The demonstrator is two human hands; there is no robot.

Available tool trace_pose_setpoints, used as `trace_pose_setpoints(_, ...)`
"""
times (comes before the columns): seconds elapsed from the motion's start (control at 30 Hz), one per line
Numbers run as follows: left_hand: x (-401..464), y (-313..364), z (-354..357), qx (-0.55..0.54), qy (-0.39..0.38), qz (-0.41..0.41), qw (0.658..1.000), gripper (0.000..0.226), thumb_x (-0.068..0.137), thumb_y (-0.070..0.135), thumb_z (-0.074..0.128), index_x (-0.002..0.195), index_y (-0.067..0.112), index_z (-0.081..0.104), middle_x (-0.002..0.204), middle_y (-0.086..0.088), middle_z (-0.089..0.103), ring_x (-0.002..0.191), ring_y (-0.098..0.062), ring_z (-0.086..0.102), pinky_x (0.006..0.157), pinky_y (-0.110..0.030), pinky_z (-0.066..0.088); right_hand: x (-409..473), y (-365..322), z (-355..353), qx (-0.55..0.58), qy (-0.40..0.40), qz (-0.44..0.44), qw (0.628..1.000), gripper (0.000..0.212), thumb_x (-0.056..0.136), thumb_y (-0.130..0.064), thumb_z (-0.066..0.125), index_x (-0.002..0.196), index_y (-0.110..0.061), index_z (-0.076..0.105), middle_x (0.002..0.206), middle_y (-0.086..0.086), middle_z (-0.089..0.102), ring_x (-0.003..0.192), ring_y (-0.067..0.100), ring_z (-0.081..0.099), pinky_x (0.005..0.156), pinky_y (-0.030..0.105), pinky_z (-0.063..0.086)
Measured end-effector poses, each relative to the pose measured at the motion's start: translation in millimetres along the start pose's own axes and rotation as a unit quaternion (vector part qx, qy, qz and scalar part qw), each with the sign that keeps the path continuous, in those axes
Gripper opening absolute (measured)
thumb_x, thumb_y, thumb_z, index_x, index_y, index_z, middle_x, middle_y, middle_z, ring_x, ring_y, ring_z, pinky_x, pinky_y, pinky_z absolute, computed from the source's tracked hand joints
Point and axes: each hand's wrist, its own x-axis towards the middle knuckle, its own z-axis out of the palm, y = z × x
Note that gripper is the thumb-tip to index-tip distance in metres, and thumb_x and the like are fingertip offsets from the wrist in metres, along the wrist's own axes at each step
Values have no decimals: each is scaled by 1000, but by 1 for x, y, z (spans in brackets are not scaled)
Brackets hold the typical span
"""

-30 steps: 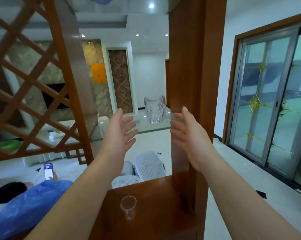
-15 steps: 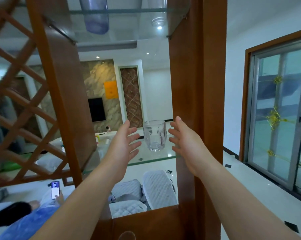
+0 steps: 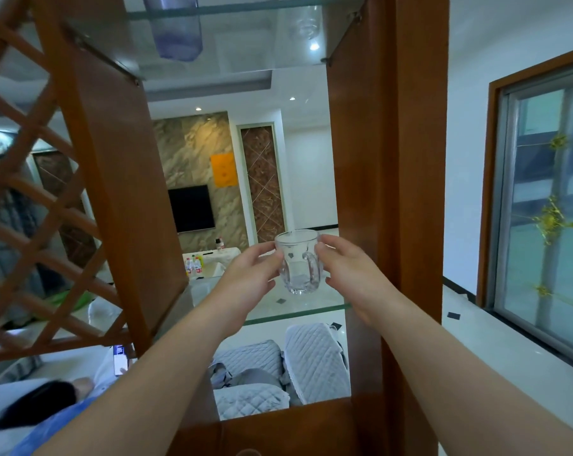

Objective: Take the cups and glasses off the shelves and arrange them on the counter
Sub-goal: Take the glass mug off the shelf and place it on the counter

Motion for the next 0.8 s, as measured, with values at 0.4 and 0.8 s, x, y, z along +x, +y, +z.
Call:
trace_pose_setpoints(0.4,11,-9,0,20,22,27,999,29,94,37,73,120,33,62,117,4,77,116,-18,69,109,-43,50,18,-1,-2,73,-26,43,996,18,104,-38,56,114,-30,69,126,-4,70,123,20,61,113,43,45)
trace_pose_setpoints(0.8,13,1,-16,55,17,8,998,51,87,35,81,131,25,56,120,1,71,112,-16,67,105,-40,52,26,-10,4,86,-14,58,994,31,105,-31,52,129,-19,67,128,3,70,116,20,66,110,47,48)
